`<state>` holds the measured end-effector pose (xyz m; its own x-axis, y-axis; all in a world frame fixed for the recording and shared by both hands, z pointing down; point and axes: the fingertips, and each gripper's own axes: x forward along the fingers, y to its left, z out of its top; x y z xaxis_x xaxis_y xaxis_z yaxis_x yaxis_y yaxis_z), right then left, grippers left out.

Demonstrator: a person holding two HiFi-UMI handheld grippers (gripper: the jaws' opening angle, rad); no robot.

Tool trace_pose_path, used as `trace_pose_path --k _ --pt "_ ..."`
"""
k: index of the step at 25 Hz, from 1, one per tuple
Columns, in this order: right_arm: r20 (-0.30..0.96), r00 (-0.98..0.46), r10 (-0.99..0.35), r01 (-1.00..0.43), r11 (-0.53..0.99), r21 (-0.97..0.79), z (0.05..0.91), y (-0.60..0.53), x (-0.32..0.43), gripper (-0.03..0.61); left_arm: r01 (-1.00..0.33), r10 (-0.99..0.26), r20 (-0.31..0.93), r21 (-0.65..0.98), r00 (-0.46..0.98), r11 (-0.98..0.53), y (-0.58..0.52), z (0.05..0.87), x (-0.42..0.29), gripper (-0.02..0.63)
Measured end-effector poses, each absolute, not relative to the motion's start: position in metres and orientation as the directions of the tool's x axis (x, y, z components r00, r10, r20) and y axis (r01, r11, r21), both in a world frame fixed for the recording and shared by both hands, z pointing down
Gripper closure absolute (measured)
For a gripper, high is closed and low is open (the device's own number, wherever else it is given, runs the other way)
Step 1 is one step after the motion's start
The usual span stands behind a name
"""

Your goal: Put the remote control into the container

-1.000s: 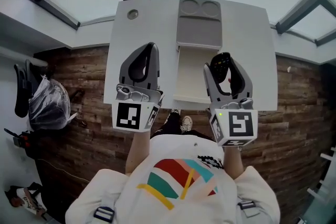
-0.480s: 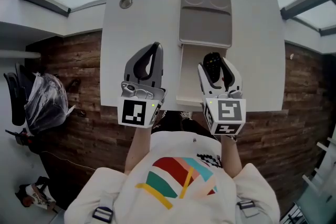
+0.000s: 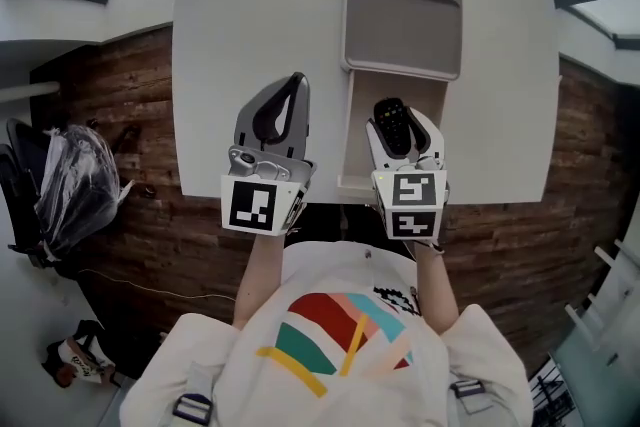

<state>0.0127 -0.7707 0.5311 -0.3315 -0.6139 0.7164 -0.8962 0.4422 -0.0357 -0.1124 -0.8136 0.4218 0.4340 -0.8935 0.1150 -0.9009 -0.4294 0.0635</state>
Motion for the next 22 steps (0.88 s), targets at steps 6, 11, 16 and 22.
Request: trace_pose_path --k 6,11,16,22 --pt "0.82 -0.273 -0.503 -0.873 0.488 0.01 0.572 -0.761 0.007 0.325 -0.898 -0.885 0.152 0.091 0.44 -0.431 -0.823 0.445 -0.12 0.607" --pt "0.846 -0.248 -0.472 -0.88 0.474 0.007 0.586 -0.757 0.01 0.327 -0.898 -0.883 0.165 0.101 0.439 -0.428 -0.828 0.45 -0.125 0.607" --pt "0.856 -0.255 -0.45 -0.888 0.46 -0.022 0.592 -0.755 0.01 0.325 -0.89 -0.873 0.171 0.099 0.456 -0.446 -0.831 0.453 -0.121 0.607" --pt "0.867 -0.271 -0.419 -0.882 0.47 -0.049 0.597 -0.756 0.008 0.325 -0.885 -0.87 0.164 0.108 0.466 -0.453 -0.834 0.453 -0.115 0.607"
